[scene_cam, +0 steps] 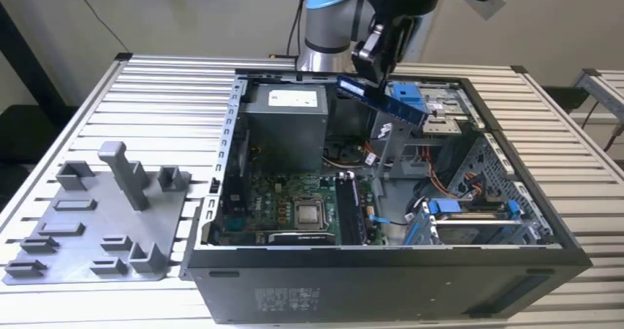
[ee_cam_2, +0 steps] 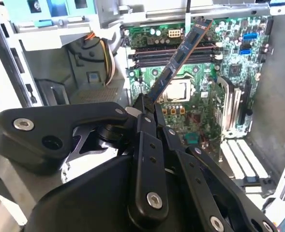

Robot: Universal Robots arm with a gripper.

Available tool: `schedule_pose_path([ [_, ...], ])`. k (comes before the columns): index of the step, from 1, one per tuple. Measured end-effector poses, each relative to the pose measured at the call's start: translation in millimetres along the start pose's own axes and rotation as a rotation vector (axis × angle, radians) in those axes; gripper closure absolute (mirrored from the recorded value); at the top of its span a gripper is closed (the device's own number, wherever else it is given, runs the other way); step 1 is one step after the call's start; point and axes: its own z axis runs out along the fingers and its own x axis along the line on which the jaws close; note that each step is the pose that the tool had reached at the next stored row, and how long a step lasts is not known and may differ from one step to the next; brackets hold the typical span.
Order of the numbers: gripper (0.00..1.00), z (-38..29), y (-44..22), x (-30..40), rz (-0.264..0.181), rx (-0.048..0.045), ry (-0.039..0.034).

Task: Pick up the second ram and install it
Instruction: 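Insert the second ram into the second slot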

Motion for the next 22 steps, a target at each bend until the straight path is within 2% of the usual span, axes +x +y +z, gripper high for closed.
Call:
schedule_pose_path([
  [22,0.86,3.2,-0.1,0.2,0.366,0.0177,-0.0137],
])
